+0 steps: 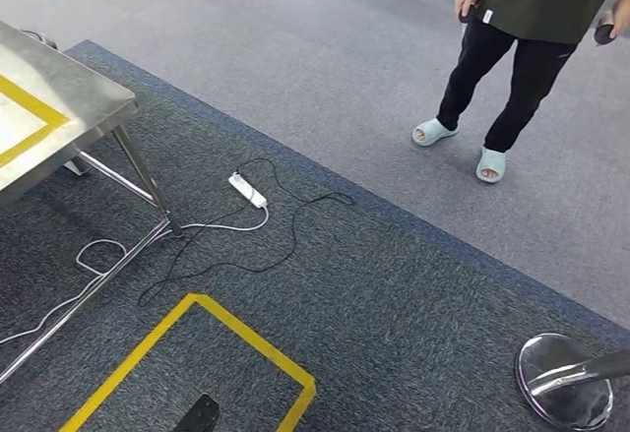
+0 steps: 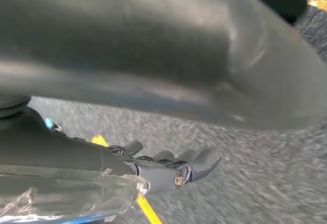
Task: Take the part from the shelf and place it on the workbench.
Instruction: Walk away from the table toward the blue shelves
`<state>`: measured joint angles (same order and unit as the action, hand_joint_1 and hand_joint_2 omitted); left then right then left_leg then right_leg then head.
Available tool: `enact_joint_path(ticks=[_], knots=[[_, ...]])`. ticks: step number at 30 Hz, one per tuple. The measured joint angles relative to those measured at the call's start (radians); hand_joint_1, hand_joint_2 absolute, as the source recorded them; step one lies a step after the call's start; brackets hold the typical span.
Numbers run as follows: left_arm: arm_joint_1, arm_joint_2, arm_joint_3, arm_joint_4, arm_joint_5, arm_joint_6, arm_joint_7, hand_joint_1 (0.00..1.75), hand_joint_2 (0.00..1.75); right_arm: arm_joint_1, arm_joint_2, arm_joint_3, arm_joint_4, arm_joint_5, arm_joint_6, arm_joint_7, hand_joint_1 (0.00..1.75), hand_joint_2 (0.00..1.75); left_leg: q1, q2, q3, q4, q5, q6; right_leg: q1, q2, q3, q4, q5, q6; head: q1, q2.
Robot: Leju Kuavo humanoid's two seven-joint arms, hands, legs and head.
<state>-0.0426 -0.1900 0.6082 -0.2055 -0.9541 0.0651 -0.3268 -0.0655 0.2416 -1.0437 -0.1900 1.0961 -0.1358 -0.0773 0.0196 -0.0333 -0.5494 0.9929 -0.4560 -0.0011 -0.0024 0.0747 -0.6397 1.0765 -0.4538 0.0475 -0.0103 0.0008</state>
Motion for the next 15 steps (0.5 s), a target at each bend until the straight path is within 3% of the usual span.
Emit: enact_joint_path(ticks=[1,3,4,5,7,8,10,11,13,15], knots=[[0.0,-0.002,-0.004,0.0,0.0,0.001,0.007,0.0,0.0,-0.002,0.0,-0.003,0.0,0.0,0.0,0.0,0.0,0.0,-0.002,0.014,0.001,0.0,-0.001,0.004,0.001,-0.036,-0.027,0.056,-0.031,0.004,0.005,0.0],[0.003,-0.003,-0.006,0.0,0.004,0.002,0.029,0.0,0.0,-0.006,0.0,-0.005,0.0,0.001,-0.003,-0.003,0.0,0.0,-0.004,0.048,0.002,0.0,-0.003,0.008,-0.001,-0.064,-0.091,0.186,-0.089,0.011,0.009,0.0],[0.005,-0.003,-0.006,0.0,0.011,0.003,0.041,0.0,0.0,-0.005,0.0,-0.005,0.0,0.002,-0.006,-0.008,0.0,0.0,-0.005,0.063,0.003,0.001,-0.005,0.009,-0.003,-0.068,-0.108,0.224,-0.099,0.012,0.009,0.0],[0.005,-0.003,-0.006,0.0,0.02,0.003,0.054,0.0,0.0,-0.003,0.0,-0.006,0.0,0.002,-0.011,-0.017,0.0,0.0,-0.005,0.078,0.005,0.001,-0.007,0.008,-0.003,-0.07,-0.107,0.225,-0.089,0.012,0.009,0.0],[0.005,-0.003,0.001,0.0,0.045,0.003,0.072,0.0,0.0,0.0,0.0,-0.007,0.0,0.005,-0.024,-0.041,0.0,0.0,-0.005,0.102,0.012,0.001,-0.011,0.002,-0.004,-0.09,-0.048,0.122,-0.03,0.01,0.009,0.0],[0.006,-0.002,0.007,0.0,0.058,0.003,0.077,0.0,0.0,-0.002,0.0,-0.007,0.0,0.007,-0.029,-0.051,0.0,0.0,-0.006,0.113,0.016,0.001,-0.014,-0.003,0.0,-0.117,-0.011,0.055,-0.006,0.006,0.01,0.0],[0.006,-0.001,0.023,0.0,0.075,0.003,0.08,0.0,0.0,-0.008,0.0,-0.008,0.0,0.01,-0.034,-0.061,0.0,0.0,-0.013,0.133,0.025,0.001,-0.021,-0.014,0.003,-0.154,0.035,-0.028,0.017,-0.005,0.01,0.0],[0.007,0.0,0.03,0.0,0.08,0.003,0.081,0.0,0.0,-0.01,0.0,-0.008,0.0,0.012,-0.033,-0.062,0.0,0.0,-0.016,0.144,0.028,0.0,-0.023,-0.019,0.005,-0.157,0.038,-0.037,0.016,-0.012,0.009,0.0],[0.007,0.003,0.04,0.0,0.082,-0.002,0.08,0.0,0.0,-0.009,0.001,-0.008,0.0,0.021,-0.032,-0.051,0.0,0.0,-0.017,0.157,0.033,-0.003,-0.027,-0.03,0.003,-0.129,0.034,-0.039,0.021,-0.025,0.009,0.0],[0.006,0.011,0.046,0.0,0.077,-0.014,0.074,0.0,0.0,-0.008,0.001,-0.006,0.0,0.04,-0.028,-0.027,0.0,0.0,-0.013,0.118,0.021,0.03,-0.057,-0.039,0.0,-0.102,0.033,-0.044,0.026,-0.035,0.007,0.0]])
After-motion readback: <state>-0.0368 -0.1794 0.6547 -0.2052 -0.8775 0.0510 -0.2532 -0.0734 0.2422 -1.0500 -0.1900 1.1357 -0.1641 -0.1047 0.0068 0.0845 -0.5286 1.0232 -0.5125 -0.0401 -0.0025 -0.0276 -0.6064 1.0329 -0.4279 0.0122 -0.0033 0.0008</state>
